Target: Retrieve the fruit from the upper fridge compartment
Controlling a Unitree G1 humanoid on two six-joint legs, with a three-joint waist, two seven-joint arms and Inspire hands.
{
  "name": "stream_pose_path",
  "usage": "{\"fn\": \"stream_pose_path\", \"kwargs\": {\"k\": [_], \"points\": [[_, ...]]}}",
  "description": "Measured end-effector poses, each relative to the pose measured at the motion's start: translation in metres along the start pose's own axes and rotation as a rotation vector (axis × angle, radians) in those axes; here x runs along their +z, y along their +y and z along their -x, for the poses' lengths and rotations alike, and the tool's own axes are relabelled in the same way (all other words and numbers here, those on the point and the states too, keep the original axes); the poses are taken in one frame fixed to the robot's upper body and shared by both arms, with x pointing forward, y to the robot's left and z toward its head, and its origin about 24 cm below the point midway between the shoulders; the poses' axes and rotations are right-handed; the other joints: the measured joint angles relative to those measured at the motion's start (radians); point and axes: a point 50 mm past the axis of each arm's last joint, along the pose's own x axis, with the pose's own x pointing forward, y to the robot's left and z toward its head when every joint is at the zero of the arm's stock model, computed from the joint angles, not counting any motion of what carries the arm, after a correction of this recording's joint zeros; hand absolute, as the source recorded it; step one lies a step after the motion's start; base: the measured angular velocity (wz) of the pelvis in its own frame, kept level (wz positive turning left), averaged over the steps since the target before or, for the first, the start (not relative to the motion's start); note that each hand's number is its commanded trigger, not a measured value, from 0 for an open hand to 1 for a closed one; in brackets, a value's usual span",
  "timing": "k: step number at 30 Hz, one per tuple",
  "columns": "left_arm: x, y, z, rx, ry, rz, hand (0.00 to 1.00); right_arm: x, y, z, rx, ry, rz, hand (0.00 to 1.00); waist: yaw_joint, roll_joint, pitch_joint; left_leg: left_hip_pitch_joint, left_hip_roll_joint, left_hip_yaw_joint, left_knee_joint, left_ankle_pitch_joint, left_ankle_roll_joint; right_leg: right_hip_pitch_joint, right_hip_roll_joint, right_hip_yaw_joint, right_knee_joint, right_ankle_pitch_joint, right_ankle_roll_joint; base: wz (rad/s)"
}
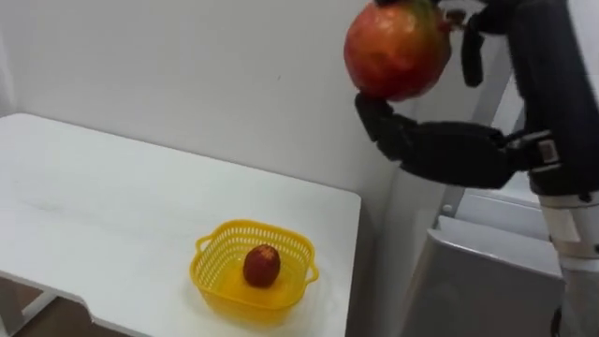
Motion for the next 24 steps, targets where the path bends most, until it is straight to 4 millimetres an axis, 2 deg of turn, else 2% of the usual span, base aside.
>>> {"fn": "stream_pose_path", "kwargs": {"k": [1, 7, 11, 15, 17, 19, 24], "points": [[0.001, 0.001, 0.0, -0.001, -0.002, -0.001, 0.0, -0.003, 0.005, 0.001, 0.035, 0.014, 0.003, 1.0, 0.01, -0.004, -0.0027, 0.002, 0.0, 0.001, 0.001, 0.0, 0.0, -0.001, 0.0, 0.001, 0.0, 0.0, 0.0, 0.07], [-0.002, 0.002, 0.001, 0.001, 0.005, 0.001, 0.0, -0.016, 0.015, 0.005, 0.102, 0.067, 0.034, 1.0, 0.047, -0.016, -0.0042, 0.001, -0.002, -0.015, 0.002, 0.001, 0.0, 0.003, -0.001, -0.001, 0.0, 0.0, 0.0, 0.05], [-0.007, 0.008, 0.003, 0.013, 0.024, -0.003, 0.0, -0.023, 0.037, 0.011, 0.23, 0.112, 0.016, 1.0, 0.054, -0.037, 0.0024, -0.002, -0.004, -0.03, 0.004, 0.001, 0.0, 0.015, -0.001, -0.002, -0.006, 0.0, 0.0, 0.1], [-0.003, 0.011, 0.003, 0.001, 0.018, -0.007, 0.0, -0.033, 0.055, 0.022, 0.365, 0.172, 0.008, 1.0, 0.06, -0.046, 0.0033, -0.019, -0.013, -0.053, 0.008, 0.0, -0.001, 0.015, -0.006, -0.027, -0.014, 0.0, 0.0, 0.14], [-0.003, 0.012, 0.003, -0.001, 0.017, -0.008, 0.0, -0.037, 0.059, 0.025, 0.396, 0.199, 0.01, 1.0, 0.068, -0.051, 0.002, -0.029, -0.014, -0.06, 0.013, 0.001, -0.001, 0.011, -0.007, -0.032, -0.014, 0.0, 0.001, 0.09], [-0.001, 0.014, 0.003, -0.002, 0.017, -0.008, 0.0, -0.04, 0.061, 0.027, 0.411, 0.218, 0.011, 1.0, 0.08, -0.06, -0.0041, -0.042, -0.013, -0.061, 0.015, 0.003, -0.003, -0.001, -0.006, -0.035, -0.013, 0.0, 0.001, 0.02], [-0.002, 0.014, 0.003, 0.0, 0.028, -0.008, 0.0, -0.062, 0.079, 0.046, 0.502, 0.346, -0.006, 1.0, 0.123, -0.082, -0.0031, -0.051, -0.013, -0.071, 0.021, 0.003, -0.005, -0.001, -0.006, -0.057, -0.013, 0.0, 0.001, 0.11]]}}
